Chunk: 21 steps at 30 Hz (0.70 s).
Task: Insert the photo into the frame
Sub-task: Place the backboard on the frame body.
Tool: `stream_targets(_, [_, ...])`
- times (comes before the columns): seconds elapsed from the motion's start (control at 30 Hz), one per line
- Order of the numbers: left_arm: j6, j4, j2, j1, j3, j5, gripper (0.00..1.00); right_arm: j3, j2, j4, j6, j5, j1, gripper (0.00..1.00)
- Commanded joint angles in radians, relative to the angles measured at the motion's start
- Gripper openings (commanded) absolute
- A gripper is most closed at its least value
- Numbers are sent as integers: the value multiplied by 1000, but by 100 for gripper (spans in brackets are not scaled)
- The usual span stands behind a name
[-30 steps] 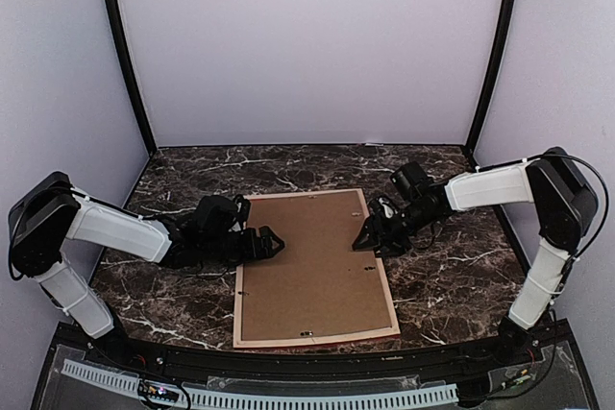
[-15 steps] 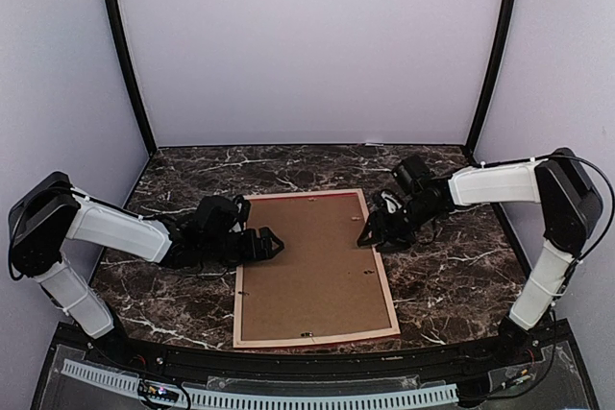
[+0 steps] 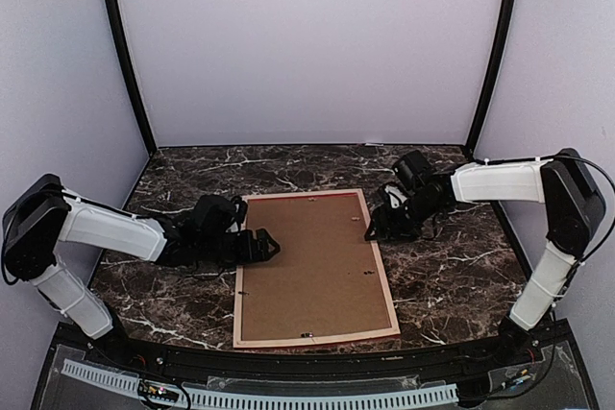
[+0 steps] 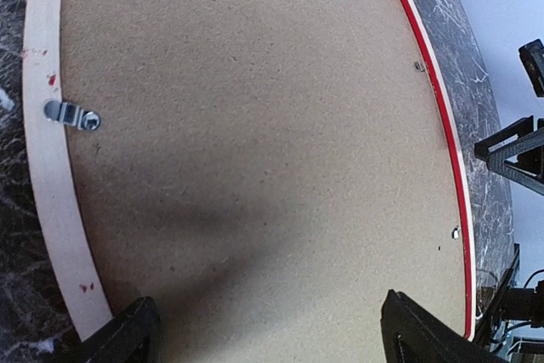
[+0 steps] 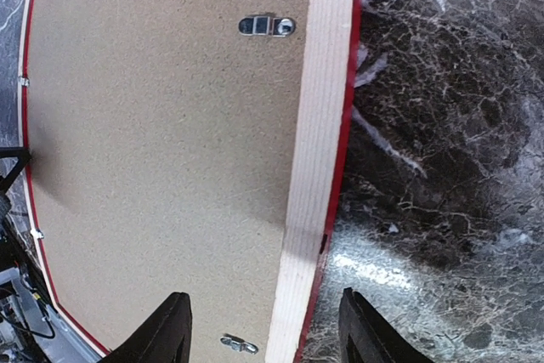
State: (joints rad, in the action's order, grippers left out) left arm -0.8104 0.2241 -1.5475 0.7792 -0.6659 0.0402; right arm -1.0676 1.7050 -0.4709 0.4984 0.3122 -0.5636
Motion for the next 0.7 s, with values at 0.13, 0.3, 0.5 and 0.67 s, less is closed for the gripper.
stream_targets(0.13, [96, -202, 154, -1, -63, -96, 95, -8, 14, 32, -41, -63, -1, 57])
stream_targets(0.3, [139, -301, 184, -38, -96, -107, 98, -9, 42, 51, -48, -39, -1, 53])
stream_targets(0.5, [188, -351, 188, -143, -95, -48, 99, -2, 65, 63, -50, -40, -2, 50])
stream_targets(0.67, [268, -351, 143, -197, -115, 4, 99, 9, 71, 78, -44, -36, -4, 42])
